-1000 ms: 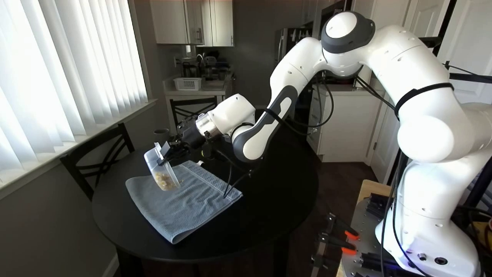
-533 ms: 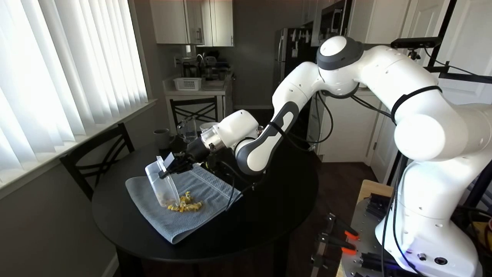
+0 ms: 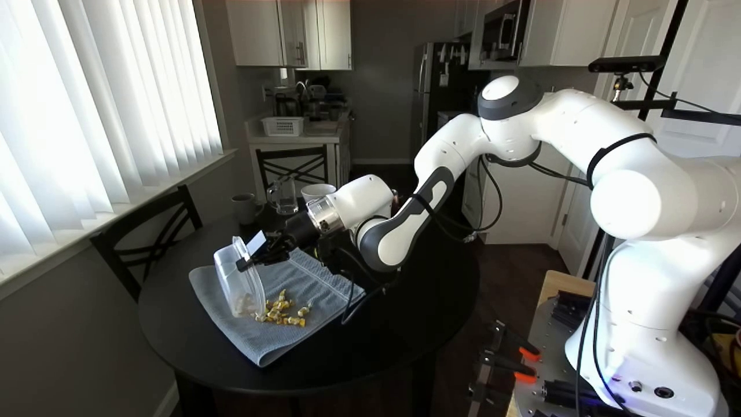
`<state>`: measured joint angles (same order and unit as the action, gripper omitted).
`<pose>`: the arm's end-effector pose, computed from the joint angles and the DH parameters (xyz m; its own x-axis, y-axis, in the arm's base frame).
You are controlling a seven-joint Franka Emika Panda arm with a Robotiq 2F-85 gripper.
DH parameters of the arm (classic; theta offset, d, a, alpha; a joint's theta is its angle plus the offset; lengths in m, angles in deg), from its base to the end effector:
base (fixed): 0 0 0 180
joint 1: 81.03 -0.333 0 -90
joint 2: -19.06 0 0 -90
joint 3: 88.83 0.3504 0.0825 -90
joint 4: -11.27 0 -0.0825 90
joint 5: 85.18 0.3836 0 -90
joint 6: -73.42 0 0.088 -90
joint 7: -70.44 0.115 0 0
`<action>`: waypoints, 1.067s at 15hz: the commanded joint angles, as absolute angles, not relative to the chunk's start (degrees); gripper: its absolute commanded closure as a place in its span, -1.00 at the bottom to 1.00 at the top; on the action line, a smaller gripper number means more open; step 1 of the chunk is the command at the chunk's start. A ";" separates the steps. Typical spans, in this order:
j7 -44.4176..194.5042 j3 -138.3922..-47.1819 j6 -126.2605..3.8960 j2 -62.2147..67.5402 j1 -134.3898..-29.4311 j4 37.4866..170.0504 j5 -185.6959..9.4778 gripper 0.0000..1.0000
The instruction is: Pour the contents of the lunchbox onto the blue towel
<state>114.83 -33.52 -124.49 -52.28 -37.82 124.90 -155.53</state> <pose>0.6013 0.1528 0.2075 0.8099 -0.2702 0.5207 0.3153 -0.5479 -0.7748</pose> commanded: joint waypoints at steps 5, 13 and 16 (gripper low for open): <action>112.44 -28.54 -124.49 -63.15 -30.78 125.69 -164.84 0.91; 112.56 -27.37 -124.57 -65.87 -28.96 125.77 -165.54 0.92; 112.17 -25.90 -124.64 -66.59 -27.95 126.13 -167.74 0.92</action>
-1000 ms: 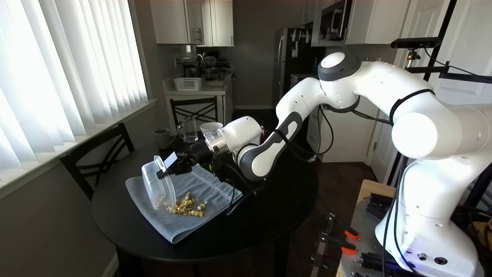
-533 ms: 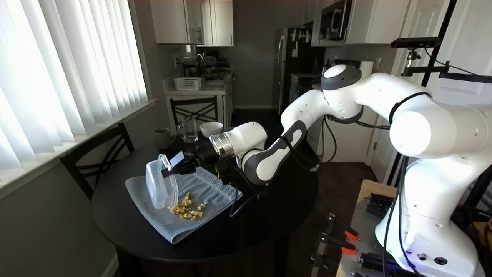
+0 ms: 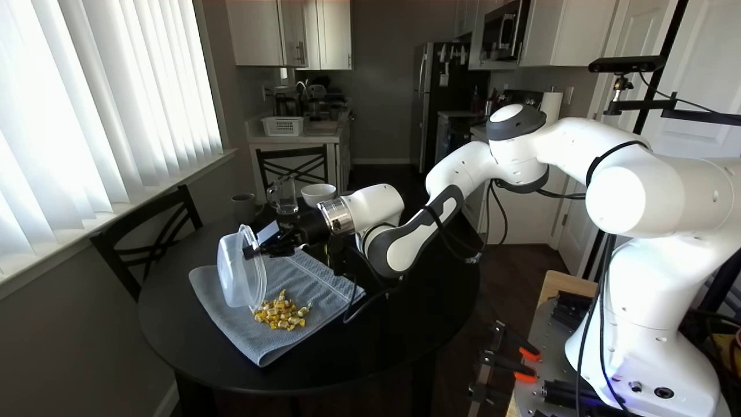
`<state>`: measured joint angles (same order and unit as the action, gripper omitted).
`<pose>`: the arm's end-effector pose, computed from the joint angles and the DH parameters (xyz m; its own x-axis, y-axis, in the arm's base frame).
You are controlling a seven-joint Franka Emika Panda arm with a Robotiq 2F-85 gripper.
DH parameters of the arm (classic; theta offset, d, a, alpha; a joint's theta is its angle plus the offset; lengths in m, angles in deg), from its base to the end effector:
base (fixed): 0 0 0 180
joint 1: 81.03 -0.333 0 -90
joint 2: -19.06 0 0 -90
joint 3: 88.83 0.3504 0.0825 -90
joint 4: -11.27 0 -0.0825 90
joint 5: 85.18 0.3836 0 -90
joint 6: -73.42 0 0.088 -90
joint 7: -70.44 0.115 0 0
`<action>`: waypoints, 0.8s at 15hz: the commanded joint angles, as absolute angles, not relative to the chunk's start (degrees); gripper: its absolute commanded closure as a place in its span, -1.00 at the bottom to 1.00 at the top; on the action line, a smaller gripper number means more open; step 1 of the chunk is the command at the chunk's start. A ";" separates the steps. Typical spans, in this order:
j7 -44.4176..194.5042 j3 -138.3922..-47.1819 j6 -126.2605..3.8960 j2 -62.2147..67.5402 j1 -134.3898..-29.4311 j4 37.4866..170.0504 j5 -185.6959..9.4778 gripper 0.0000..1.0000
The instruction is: Pour the contents of the lunchbox onto the blue towel
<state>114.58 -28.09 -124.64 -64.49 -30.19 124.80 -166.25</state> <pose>0.5897 0.1267 0.1971 0.7722 -0.3541 0.5275 0.3648 -0.4326 -0.8245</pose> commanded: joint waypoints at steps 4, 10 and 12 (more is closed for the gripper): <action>113.77 -29.11 -123.92 -57.50 -29.76 125.40 -160.29 0.92; 106.17 -35.00 -124.22 -40.08 -32.57 126.57 -138.86 0.92; 105.17 -38.90 -125.15 -33.95 -36.67 126.21 -131.41 0.92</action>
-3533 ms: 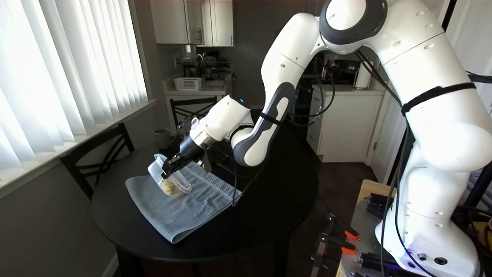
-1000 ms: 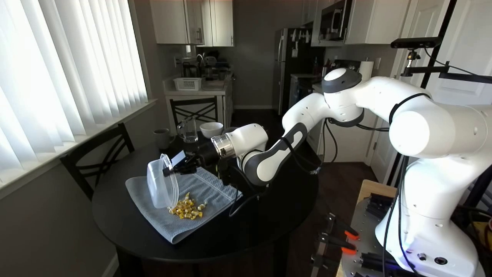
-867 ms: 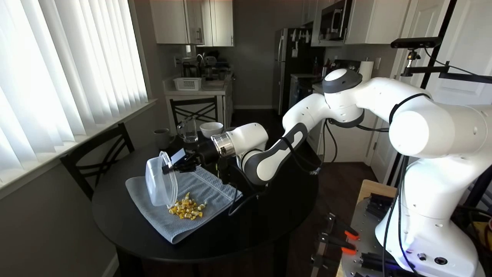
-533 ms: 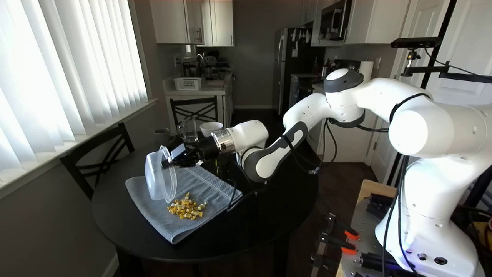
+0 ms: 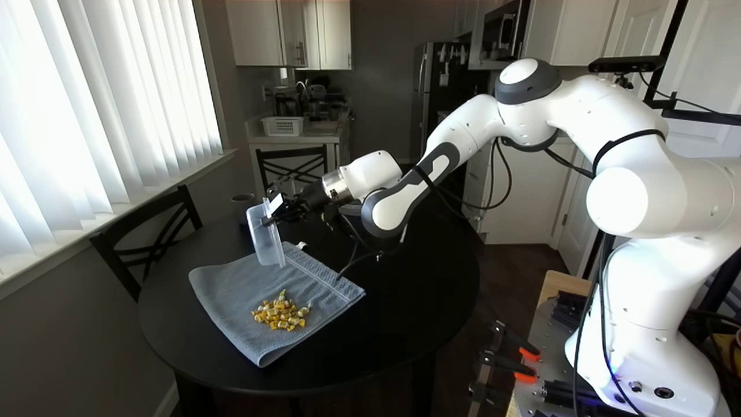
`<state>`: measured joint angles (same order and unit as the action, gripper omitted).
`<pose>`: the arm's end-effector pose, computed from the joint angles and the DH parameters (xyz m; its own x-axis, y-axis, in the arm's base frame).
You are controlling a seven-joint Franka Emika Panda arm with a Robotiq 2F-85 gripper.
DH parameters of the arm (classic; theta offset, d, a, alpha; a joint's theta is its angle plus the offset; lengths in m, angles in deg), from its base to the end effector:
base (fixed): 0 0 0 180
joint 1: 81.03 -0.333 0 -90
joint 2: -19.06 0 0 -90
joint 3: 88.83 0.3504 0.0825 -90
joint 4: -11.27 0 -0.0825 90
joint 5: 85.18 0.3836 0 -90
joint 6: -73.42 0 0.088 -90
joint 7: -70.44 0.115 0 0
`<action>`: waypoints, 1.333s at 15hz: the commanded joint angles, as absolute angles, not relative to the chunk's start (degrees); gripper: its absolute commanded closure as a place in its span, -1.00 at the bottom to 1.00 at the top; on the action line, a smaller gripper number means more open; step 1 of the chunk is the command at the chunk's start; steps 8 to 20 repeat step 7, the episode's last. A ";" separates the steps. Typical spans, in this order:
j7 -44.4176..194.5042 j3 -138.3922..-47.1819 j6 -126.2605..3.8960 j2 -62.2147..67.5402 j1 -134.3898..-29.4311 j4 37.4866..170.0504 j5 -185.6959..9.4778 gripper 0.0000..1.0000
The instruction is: Pour the contents of the lunchbox onto the blue towel
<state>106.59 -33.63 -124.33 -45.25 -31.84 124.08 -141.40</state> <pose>0.6466 0.0535 0.2459 0.7175 -0.3972 0.5722 0.2099 -0.6599 -0.7214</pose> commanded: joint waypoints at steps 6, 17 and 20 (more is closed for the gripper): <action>108.03 -56.80 -123.18 -16.62 -58.11 133.45 -110.62 0.92; 104.24 -56.94 -121.06 -15.54 -60.41 134.99 -104.54 0.92; 104.24 -56.94 -121.06 -15.54 -60.41 134.99 -104.54 0.92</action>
